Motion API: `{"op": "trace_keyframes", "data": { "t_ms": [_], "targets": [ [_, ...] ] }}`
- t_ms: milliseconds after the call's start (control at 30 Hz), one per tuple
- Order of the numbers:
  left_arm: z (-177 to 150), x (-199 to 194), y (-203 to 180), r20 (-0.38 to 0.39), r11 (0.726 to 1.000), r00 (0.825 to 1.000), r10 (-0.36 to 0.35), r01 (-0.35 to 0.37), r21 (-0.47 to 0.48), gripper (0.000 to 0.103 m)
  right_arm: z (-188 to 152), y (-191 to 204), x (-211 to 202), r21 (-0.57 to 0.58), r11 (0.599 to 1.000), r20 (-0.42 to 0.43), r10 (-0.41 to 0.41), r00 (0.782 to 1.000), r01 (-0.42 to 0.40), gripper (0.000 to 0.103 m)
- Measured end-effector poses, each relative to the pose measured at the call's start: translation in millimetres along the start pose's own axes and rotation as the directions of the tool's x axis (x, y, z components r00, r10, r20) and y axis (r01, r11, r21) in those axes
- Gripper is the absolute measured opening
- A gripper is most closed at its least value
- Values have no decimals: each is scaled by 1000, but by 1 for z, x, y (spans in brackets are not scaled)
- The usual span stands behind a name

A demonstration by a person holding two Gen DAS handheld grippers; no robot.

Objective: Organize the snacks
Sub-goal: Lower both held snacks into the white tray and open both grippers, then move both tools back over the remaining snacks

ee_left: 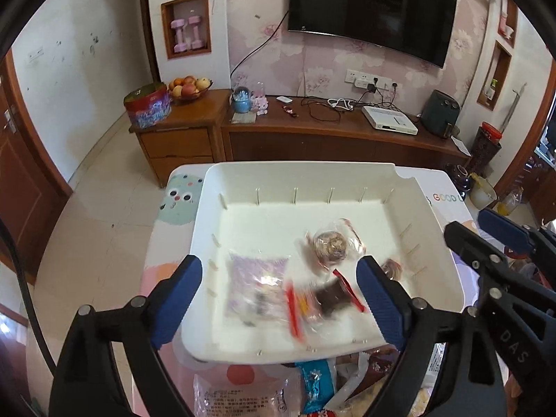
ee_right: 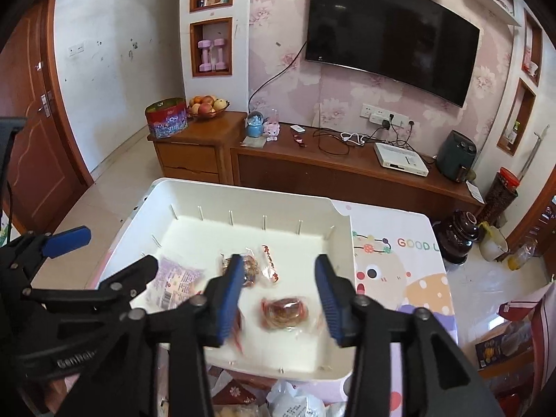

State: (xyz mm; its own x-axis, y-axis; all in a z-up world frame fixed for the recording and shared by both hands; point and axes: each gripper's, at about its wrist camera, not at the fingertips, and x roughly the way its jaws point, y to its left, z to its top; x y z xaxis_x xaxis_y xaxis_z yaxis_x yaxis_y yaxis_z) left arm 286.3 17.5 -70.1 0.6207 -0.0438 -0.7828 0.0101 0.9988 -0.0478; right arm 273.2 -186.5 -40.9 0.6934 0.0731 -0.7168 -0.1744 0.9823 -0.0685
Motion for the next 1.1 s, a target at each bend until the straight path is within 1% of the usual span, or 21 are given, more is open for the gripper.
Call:
{"op": "trace_keyframes", "data": {
  "t_ms": [133,533,733,867,1100],
  "targets": [
    [-3,-8,3,9,1000,1000,15,-15,11,90,-4,1,-8,-4,1000,6,-11,1000,11,46],
    [-15,-53,4,63,1000,998,11,-13,27,90,-8,5,-49,-20,999,49,-34,998,35,46],
    [-27,-87,1,110,999,994,4,-8,42,90,-15,4,-81,-26,998,88,-49,995,52,46],
    [-40,-113,-3,145,998,989,-4,-5,63,90,-24,4,-106,-33,998,121,-57,991,62,46],
    [-58,-149,-5,184,997,983,-27,13,77,92,-41,5,-142,-46,997,162,-59,985,68,48]
  ]
}}
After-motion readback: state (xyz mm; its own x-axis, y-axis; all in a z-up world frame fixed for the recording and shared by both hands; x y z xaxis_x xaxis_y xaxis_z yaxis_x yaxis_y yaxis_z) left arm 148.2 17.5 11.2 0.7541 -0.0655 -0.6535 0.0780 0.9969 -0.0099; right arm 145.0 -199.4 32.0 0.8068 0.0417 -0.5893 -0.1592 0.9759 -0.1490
